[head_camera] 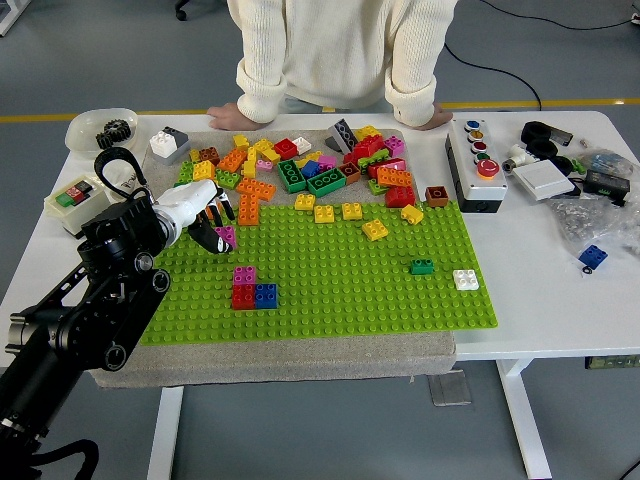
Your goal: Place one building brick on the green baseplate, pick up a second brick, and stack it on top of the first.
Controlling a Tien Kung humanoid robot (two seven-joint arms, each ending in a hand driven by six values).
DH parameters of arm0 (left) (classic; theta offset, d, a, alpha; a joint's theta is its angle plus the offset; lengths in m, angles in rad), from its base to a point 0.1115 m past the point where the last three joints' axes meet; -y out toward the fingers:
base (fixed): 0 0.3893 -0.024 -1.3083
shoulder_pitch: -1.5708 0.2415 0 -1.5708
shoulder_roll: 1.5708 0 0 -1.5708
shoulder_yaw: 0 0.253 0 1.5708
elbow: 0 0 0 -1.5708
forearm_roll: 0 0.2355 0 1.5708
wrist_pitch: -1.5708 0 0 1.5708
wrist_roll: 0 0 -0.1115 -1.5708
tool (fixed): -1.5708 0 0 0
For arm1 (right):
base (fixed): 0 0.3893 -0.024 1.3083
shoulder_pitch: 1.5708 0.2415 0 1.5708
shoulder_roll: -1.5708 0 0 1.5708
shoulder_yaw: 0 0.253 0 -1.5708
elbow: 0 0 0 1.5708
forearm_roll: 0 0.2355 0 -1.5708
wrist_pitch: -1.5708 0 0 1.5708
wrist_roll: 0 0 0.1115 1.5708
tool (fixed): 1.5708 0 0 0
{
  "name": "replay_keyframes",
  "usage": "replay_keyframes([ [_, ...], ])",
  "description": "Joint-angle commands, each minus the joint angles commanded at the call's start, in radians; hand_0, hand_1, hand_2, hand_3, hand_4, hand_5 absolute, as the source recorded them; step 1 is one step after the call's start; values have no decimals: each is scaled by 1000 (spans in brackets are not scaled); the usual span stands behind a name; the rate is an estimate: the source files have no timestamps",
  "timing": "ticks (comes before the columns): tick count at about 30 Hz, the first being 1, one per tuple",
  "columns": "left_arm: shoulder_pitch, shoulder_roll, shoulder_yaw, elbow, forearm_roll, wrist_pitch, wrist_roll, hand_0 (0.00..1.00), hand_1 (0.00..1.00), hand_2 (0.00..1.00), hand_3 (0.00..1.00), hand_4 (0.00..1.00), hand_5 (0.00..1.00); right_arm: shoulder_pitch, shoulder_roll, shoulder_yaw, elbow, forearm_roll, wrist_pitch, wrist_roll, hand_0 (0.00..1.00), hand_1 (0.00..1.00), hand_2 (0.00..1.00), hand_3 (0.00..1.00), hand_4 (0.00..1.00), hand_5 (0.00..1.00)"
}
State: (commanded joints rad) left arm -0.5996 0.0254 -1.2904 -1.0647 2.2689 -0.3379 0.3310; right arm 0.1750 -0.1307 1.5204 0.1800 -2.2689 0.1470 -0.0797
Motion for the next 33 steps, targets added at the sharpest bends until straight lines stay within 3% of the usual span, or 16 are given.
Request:
replay_keyframes([
  [14,21,28,8,-146,0,-41,43,498,433,449,526,865,2,-2,-1,5,0,0,0,-1,741,639,711,592,831,411],
  [24,80,43,54,-276,0,-69,85,497,432,449,526,846,2,-2,-4,7,0,1,-1,-1,741,639,711,593,831,412],
  [33,103,45,86,-315,0,-65,90,495,430,449,526,837,2,-3,-4,5,0,0,1,-2,741,639,710,592,831,411],
])
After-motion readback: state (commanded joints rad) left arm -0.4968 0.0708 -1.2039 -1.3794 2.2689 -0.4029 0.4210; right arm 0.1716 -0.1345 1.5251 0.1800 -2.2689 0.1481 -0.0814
